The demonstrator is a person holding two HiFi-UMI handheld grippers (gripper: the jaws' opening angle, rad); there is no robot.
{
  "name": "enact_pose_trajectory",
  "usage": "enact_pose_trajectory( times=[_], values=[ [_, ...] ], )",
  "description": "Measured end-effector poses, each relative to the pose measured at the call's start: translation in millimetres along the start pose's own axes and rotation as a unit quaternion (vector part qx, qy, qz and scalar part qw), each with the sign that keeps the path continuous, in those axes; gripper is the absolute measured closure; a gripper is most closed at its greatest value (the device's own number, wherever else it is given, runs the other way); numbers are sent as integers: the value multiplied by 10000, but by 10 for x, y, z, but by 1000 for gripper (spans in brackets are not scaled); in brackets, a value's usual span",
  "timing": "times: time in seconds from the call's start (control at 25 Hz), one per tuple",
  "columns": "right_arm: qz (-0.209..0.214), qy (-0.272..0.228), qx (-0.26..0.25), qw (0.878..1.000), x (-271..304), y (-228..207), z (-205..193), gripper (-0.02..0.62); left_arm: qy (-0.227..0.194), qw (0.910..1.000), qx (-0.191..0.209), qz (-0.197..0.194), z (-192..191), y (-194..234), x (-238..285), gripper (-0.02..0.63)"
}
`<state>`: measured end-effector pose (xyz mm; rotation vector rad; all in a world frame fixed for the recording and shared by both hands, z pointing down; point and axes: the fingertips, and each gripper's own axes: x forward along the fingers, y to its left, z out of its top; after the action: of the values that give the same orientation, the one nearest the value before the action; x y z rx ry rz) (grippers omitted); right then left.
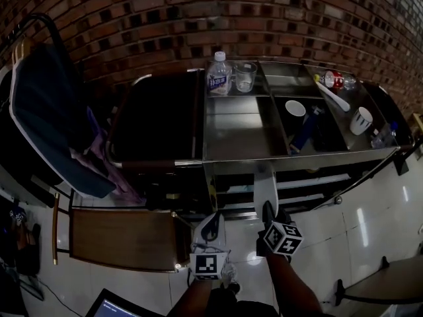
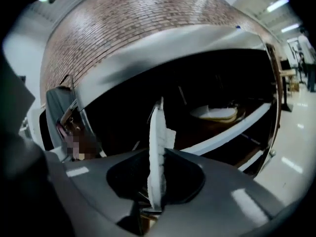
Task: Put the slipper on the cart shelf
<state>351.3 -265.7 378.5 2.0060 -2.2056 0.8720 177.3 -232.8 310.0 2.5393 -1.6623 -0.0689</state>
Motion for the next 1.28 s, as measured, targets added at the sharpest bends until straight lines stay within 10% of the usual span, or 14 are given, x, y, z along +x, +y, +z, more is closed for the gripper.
enact_pose_trajectory(
  times=[0.64, 1.28],
  values=[
    [301, 708, 1604, 9841, 1209, -95, 104, 534, 393, 9986, -56, 353, -240, 335, 411, 591],
    [-352, 670, -16, 9971, 1438, -284, 46, 503, 222, 9985, -337, 378, -150, 242, 477, 591]
  ],
)
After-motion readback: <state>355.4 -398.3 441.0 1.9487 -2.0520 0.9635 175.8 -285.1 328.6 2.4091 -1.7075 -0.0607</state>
